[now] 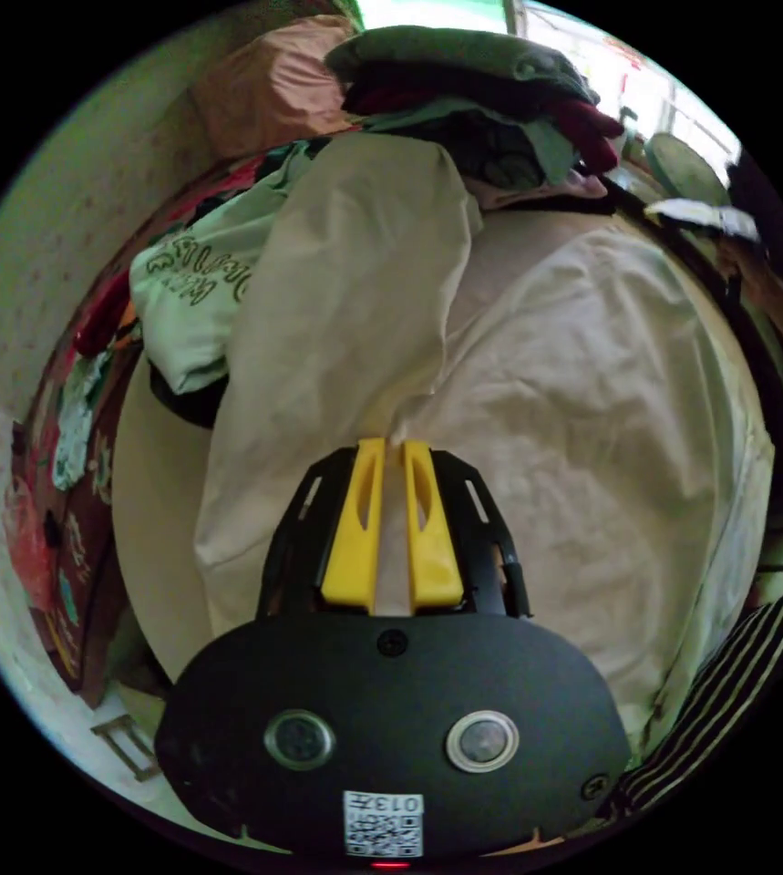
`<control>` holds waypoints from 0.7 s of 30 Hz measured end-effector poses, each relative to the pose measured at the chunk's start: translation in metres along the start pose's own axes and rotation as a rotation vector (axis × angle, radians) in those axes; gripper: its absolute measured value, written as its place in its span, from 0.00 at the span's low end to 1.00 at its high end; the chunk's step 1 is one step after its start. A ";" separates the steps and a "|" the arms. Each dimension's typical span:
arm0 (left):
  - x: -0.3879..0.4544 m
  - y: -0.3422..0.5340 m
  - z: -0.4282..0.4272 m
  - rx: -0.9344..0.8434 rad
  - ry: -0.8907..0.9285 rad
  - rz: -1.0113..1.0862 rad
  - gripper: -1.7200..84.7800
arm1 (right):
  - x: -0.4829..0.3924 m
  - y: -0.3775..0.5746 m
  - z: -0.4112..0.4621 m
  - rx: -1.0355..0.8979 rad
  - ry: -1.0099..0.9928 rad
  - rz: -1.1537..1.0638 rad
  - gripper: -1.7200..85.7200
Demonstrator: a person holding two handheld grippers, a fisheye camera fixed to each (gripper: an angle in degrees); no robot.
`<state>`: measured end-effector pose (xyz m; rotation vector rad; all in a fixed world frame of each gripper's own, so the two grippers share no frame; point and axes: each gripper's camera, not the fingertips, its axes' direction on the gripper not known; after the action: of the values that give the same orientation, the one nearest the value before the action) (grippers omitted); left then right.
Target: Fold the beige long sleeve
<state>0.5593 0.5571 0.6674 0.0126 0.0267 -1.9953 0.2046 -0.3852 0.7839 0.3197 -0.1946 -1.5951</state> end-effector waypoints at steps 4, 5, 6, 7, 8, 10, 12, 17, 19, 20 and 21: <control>-0.014 0.014 -0.012 0.011 -0.032 -0.077 0.03 | -0.038 0.035 0.039 -0.303 0.098 -0.141 0.02; -0.017 0.024 -0.018 0.009 -0.056 -0.084 0.03 | -0.039 0.045 0.031 -0.249 0.166 -0.093 0.02; -0.020 0.038 -0.027 0.017 -0.078 -0.087 0.03 | -0.038 0.050 0.021 -0.199 0.184 -0.062 0.02; -0.022 0.046 -0.032 0.020 -0.092 -0.090 0.03 | -0.037 0.059 0.002 -0.124 0.186 -0.020 0.02; -0.024 0.065 -0.041 0.022 -0.112 -0.096 0.03 | -0.037 0.069 -0.013 -0.104 0.176 0.001 0.02; -0.027 0.099 -0.053 0.014 -0.097 -0.111 0.04 | -0.044 0.091 -0.030 -0.124 0.157 -0.011 0.02; -0.030 0.148 -0.063 -0.045 -0.069 -0.177 0.07 | -0.054 0.119 -0.044 -0.149 0.155 -0.034 0.02; -0.024 0.230 -0.076 -0.148 0.017 -0.308 0.11 | -0.084 0.226 -0.074 -0.272 0.192 0.061 0.02; -0.022 0.250 -0.077 -0.152 0.055 -0.367 0.12 | -0.093 0.261 -0.080 -0.322 0.204 0.108 0.02; -0.020 0.258 -0.072 -0.166 0.073 -0.388 0.13 | -0.097 0.282 -0.083 -0.351 0.212 0.145 0.02; -0.018 0.262 -0.065 -0.186 0.091 -0.398 0.13 | -0.100 0.292 -0.085 -0.360 0.205 0.158 0.02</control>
<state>0.8056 0.4667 0.5992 -0.0234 0.2928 -2.3806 0.5108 -0.2952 0.8049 0.1808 0.2191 -1.3985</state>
